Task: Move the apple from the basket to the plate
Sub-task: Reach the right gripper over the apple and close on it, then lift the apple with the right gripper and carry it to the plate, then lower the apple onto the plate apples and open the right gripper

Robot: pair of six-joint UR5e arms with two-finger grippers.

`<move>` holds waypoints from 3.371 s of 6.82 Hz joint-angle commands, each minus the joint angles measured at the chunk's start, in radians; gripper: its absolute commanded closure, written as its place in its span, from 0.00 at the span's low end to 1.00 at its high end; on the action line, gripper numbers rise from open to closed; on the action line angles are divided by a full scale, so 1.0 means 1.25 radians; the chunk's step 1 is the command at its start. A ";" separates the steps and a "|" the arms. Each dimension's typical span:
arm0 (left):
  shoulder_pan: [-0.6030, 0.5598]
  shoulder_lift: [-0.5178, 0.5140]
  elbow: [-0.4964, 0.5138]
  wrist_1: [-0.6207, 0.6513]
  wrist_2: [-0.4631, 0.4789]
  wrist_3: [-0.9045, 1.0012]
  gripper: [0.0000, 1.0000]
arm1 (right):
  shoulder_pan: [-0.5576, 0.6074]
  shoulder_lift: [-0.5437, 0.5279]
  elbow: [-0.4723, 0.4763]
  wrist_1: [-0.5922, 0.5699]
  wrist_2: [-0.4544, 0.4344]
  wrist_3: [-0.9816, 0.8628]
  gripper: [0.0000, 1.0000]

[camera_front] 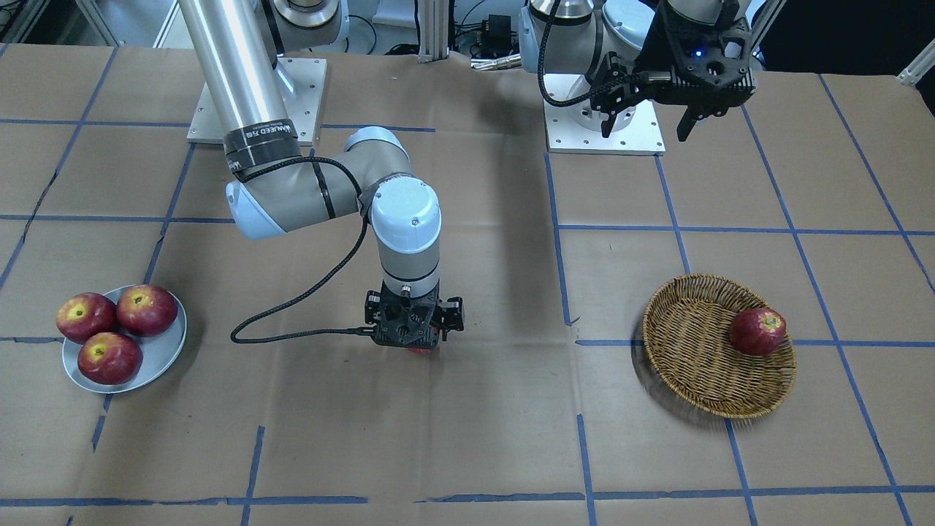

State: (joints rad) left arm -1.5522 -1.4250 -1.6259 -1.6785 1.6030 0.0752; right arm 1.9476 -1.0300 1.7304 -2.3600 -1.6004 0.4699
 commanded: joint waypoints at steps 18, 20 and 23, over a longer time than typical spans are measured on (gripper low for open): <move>-0.010 0.005 -0.022 -0.001 0.000 -0.001 0.01 | -0.582 -0.335 0.033 0.329 0.000 -0.752 0.61; -0.010 0.006 -0.022 -0.001 0.001 0.000 0.01 | -0.596 -0.281 0.060 0.283 -0.002 -0.787 0.61; -0.010 0.006 -0.018 -0.001 0.004 -0.001 0.01 | -0.645 -0.207 0.070 0.232 -0.006 -0.829 0.60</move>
State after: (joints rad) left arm -1.5646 -1.4168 -1.6498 -1.6804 1.6093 0.0748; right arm 1.1656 -1.3212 1.8159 -2.0589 -1.6053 -0.5489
